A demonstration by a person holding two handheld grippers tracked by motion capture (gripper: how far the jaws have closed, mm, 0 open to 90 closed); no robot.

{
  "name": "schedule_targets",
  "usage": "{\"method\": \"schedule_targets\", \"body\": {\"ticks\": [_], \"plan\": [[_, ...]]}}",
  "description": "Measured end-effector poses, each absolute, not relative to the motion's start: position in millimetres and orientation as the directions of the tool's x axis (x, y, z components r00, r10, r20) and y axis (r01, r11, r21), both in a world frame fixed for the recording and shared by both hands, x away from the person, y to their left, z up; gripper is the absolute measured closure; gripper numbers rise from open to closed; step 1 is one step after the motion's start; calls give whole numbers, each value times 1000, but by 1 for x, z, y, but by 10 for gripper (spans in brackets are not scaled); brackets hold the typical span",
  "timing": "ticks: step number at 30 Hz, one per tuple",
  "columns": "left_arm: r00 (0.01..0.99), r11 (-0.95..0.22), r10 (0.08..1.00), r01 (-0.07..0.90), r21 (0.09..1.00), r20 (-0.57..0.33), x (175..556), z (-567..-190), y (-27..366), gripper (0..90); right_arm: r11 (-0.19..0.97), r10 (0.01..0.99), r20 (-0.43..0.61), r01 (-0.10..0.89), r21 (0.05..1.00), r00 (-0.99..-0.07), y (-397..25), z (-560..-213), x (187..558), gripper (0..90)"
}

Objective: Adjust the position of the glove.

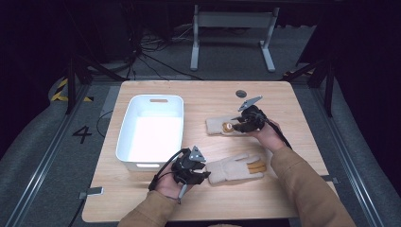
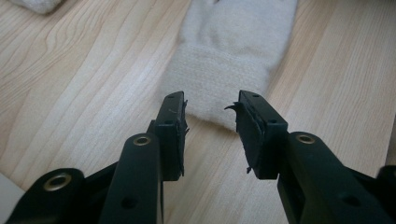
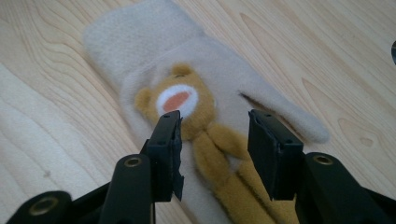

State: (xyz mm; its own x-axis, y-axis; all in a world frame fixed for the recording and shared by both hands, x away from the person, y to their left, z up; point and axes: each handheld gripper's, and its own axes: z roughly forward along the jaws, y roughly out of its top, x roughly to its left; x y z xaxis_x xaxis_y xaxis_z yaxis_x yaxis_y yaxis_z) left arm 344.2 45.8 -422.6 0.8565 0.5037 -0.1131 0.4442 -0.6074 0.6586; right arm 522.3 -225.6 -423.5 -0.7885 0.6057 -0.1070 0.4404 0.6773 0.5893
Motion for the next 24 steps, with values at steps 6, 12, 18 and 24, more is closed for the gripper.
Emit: {"method": "schedule_targets", "body": {"ticks": [6,12,18,24], "plan": [[859,-616,499,441,653,-110,344,-424,44,627,681,603,-87,455,573,-793,-227,-431,528,537],[860,-616,498,444,650,-116,344,-424,44,629,684,611,-69,482,548,-789,-230,-437,531,548],[860,-620,497,445,646,-116,344,-425,43,627,682,609,-55,488,544,-791,-232,-439,532,665],[862,-623,492,447,642,-123,345,-425,43,630,708,594,-85,470,527,-800,-229,-437,529,772]]}}
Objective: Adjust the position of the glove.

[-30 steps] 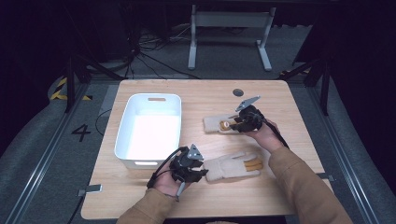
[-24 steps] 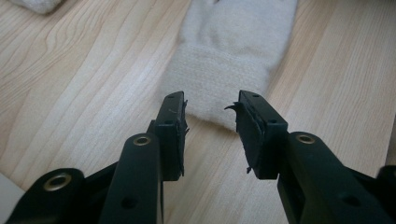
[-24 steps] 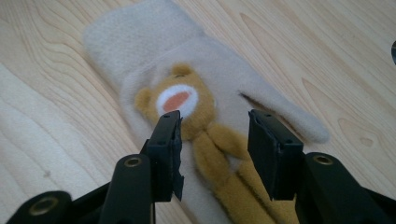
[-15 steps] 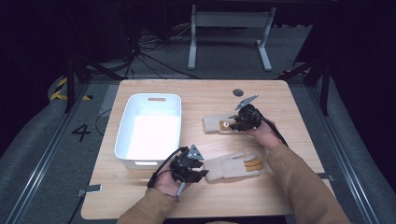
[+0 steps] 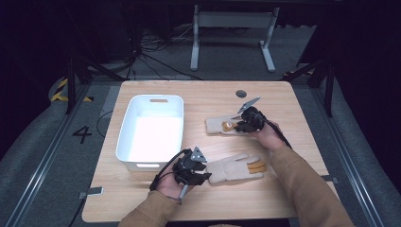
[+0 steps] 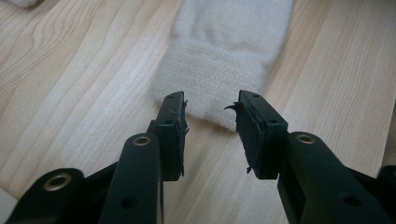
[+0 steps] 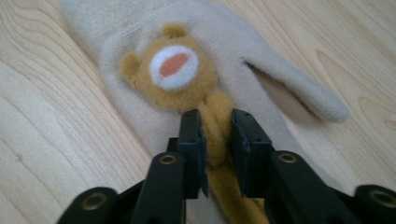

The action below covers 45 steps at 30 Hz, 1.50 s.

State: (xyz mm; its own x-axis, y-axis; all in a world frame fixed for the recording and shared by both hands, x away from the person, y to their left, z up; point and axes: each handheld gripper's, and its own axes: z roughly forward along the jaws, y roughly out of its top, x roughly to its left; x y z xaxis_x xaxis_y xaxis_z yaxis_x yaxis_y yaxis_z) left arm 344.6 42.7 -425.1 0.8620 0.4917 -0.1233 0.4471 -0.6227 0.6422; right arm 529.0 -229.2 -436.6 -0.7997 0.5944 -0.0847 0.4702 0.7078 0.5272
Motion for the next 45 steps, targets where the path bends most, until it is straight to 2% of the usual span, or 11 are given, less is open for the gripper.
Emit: {"method": "schedule_targets", "body": {"ticks": [4,10,23,45], "plan": [[861,-620,494,448,645,-123,345,-425,43,632,693,601,-63,480,537,-797,-231,-435,529,814],[860,-619,495,449,644,-124,345,-425,43,632,688,594,-85,451,569,-800,-232,-427,524,850],[869,-624,481,434,650,-119,346,-424,37,632,675,570,-126,375,635,-812,-239,-394,500,862],[874,-628,475,421,655,-107,347,-422,33,631,603,497,-131,232,763,-858,-258,-337,415,871]]}}
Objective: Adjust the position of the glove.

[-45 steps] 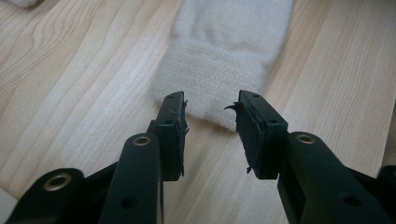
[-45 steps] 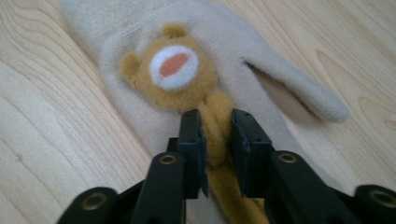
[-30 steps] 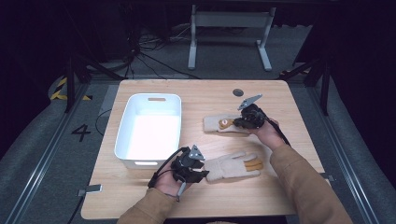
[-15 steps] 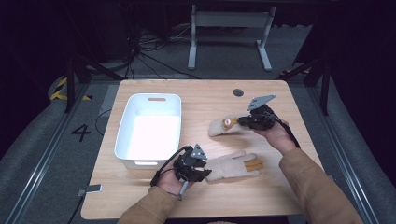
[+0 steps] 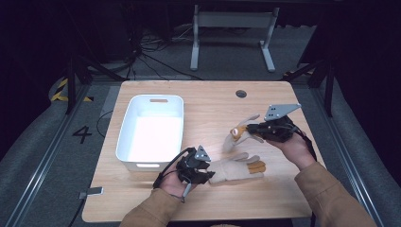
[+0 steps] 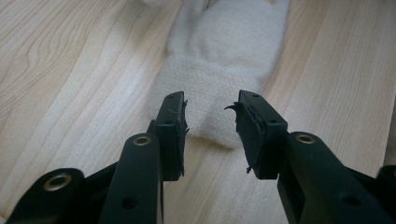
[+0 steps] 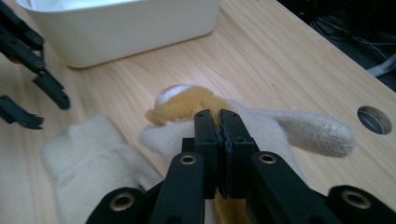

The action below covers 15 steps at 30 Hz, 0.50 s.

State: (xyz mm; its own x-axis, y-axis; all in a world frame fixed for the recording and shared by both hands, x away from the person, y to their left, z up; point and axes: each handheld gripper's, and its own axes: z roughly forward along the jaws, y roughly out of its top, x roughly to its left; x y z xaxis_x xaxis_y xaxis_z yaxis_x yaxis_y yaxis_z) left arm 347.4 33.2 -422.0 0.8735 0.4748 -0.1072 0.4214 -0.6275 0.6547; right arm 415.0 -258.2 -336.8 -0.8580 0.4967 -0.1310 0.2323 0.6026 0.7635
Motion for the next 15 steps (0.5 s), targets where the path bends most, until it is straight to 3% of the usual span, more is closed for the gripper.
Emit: {"method": "schedule_targets", "body": {"ticks": [15], "plan": [[864,-611,492,428,666,-104,348,-419,39,632,572,418,-103,173,802,-903,-237,-333,376,871]]}}
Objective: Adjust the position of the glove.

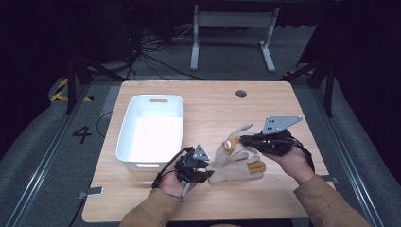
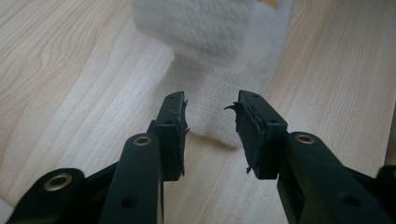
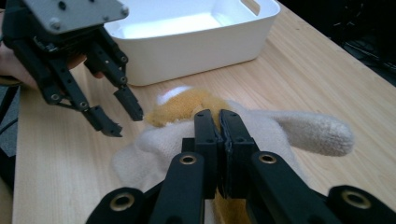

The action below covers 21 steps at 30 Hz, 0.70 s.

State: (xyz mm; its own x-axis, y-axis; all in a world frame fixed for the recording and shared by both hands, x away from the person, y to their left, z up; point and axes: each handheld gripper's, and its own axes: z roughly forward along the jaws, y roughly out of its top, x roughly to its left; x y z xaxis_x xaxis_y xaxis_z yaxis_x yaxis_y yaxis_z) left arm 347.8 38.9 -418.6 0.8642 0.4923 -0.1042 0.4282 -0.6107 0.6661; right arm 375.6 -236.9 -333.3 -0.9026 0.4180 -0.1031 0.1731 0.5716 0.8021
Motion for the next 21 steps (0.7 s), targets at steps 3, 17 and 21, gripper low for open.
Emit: {"method": "schedule_targets", "body": {"ticks": [3,17,21], "plan": [[856,-598,506,438,672,-107,350,-417,44,632,564,409,-86,177,807,-908,-234,-339,372,871],[835,-576,541,453,680,-99,352,-414,53,637,567,352,-52,168,807,-935,-215,-357,364,870],[840,-586,534,449,675,-96,352,-414,51,637,586,347,-46,178,790,-937,-218,-364,364,870]]}}
